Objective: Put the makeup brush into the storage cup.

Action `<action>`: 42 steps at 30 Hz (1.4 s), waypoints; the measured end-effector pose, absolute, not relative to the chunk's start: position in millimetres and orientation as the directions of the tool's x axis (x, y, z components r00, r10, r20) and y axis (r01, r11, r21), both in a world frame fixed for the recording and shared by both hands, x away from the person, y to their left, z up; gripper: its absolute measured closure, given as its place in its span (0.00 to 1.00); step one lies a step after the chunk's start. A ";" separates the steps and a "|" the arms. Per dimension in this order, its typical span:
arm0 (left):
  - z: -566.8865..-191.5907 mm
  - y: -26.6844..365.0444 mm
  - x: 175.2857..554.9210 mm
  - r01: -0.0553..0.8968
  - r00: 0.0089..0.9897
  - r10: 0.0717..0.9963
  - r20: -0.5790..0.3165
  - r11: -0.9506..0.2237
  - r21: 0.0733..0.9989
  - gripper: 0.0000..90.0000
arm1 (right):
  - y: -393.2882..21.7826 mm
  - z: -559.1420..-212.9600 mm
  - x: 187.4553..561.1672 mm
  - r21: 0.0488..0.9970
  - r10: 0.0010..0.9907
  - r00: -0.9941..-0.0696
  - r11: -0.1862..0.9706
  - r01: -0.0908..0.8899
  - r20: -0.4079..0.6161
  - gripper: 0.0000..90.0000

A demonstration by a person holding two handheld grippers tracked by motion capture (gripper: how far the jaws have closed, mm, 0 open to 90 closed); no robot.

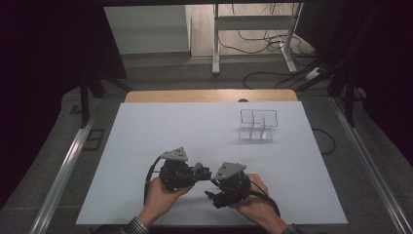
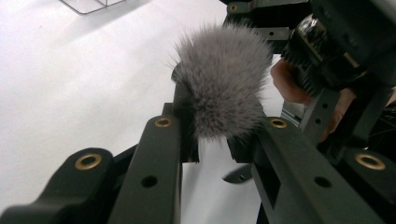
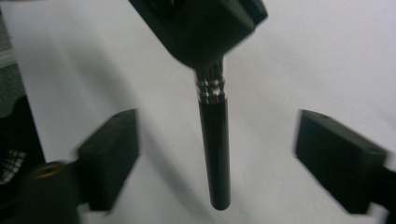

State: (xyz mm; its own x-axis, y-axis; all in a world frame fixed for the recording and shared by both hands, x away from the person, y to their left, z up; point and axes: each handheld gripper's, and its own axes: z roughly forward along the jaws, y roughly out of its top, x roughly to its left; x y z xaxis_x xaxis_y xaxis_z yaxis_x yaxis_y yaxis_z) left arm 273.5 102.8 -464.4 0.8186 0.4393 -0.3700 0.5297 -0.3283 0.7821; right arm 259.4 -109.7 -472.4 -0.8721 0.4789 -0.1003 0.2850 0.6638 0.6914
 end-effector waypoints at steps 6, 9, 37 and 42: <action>-465.3 99.0 272.6 0.530 0.822 0.433 -0.371 -0.340 0.777 0.85 | -113.6 -468.9 260.0 0.700 0.484 -0.872 0.647 0.304 -0.069 0.57; -466.9 97.1 272.8 0.533 0.821 0.431 -0.375 -0.344 0.773 0.85 | -114.7 -467.7 259.4 0.702 0.472 -0.878 0.651 0.288 -0.078 0.75; -475.4 96.9 276.8 0.523 0.821 0.471 -0.323 -0.393 0.756 0.16 | -126.8 -467.8 265.0 0.711 0.450 -0.893 0.637 0.298 -0.028 0.88; -475.9 97.5 275.8 0.514 0.824 0.479 -0.303 -0.407 0.755 0.12 | -130.9 -468.1 267.5 0.718 0.458 -0.889 0.623 0.311 -0.013 0.88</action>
